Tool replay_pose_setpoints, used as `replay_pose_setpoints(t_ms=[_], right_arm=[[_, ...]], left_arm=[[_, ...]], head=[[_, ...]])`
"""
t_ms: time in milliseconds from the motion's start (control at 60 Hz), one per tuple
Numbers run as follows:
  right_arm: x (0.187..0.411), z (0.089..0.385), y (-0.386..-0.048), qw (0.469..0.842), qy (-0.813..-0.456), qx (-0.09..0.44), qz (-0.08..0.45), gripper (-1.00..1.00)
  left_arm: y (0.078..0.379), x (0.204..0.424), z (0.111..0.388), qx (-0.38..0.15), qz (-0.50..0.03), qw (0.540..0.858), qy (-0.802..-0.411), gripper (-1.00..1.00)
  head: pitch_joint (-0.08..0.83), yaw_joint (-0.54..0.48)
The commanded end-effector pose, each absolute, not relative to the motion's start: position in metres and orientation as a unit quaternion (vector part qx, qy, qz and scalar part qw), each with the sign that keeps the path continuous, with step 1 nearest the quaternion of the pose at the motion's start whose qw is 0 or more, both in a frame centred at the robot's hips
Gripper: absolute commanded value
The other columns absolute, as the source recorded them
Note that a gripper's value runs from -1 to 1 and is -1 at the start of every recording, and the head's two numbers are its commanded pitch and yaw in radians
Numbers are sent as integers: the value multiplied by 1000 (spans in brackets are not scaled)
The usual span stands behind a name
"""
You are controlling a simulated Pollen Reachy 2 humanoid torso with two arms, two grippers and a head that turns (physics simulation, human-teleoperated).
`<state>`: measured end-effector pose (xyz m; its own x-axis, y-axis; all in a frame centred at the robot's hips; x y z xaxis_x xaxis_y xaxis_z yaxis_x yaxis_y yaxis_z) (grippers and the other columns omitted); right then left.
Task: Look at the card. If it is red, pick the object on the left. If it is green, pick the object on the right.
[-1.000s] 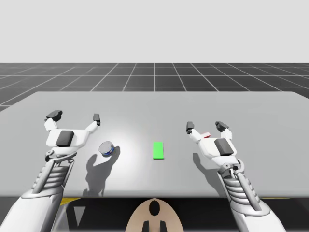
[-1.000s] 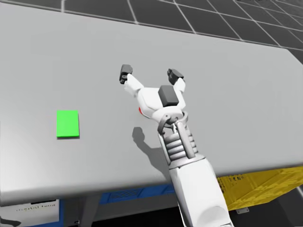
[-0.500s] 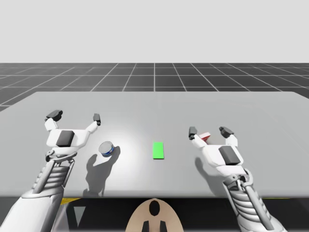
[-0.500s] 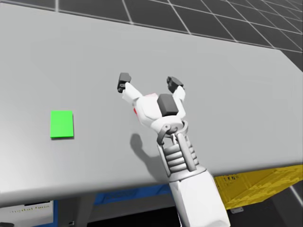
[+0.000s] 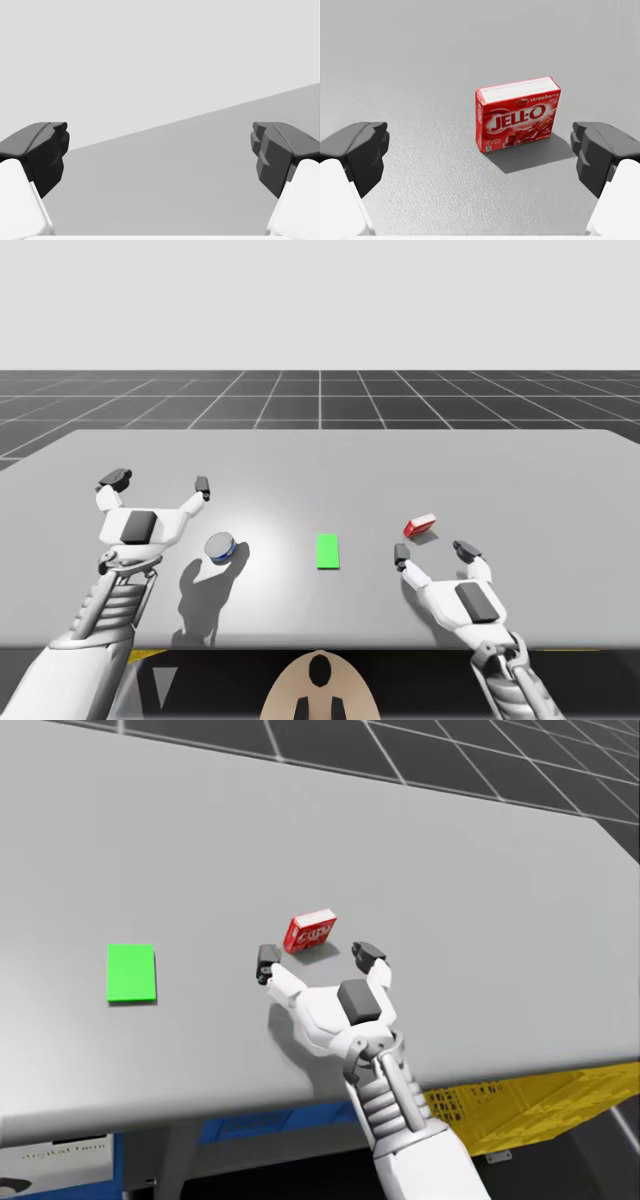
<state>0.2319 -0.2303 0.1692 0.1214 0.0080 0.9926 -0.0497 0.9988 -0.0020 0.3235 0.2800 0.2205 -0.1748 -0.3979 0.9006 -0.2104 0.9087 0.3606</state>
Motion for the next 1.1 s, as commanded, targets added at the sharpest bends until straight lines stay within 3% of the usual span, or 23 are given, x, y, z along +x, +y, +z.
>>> replay_pose_setpoints(t_ms=[17, 467, 733, 900, 917, 933, 967, 983, 1017, 1100], right_arm=[[242, 155, -237, 763, -646, 13, 5, -1000], [307, 148, -251, 783, -621, 23, 7, -1000], [331, 142, -249, 795, -606, 36, 8, -1000], [332, 136, -250, 793, -608, 17, 29, -1000], [332, 136, -250, 791, -611, 13, 27, -908], [331, 135, -250, 789, -614, 5, 25, -694], [330, 134, -250, 784, -620, -6, 24, 495], [330, 134, -250, 784, -620, -5, 24, 729], [329, 134, -251, 782, -623, -7, 21, 992], [329, 134, -251, 782, -623, -5, 20, 1000]], left_arm=[[279, 324, 220, 201, -77, 611, -762, -1000], [278, 322, 221, 201, -74, 610, -763, -1000], [278, 322, 221, 201, -74, 610, -763, -1000], [277, 321, 220, 201, -74, 611, -762, -1000], [277, 321, 220, 201, -74, 611, -762, -1000], [276, 321, 219, 201, -74, 611, -762, -1000], [276, 322, 219, 201, -74, 611, -762, -1000], [276, 322, 219, 201, -75, 612, -762, -1000], [276, 322, 219, 201, -75, 612, -761, -1000], [276, 322, 218, 201, -75, 612, -761, -1000]], head=[[718, -410], [718, -405], [716, -404], [715, -405], [715, -405], [715, -405], [715, -406], [714, -406], [713, -407], [711, -409]])
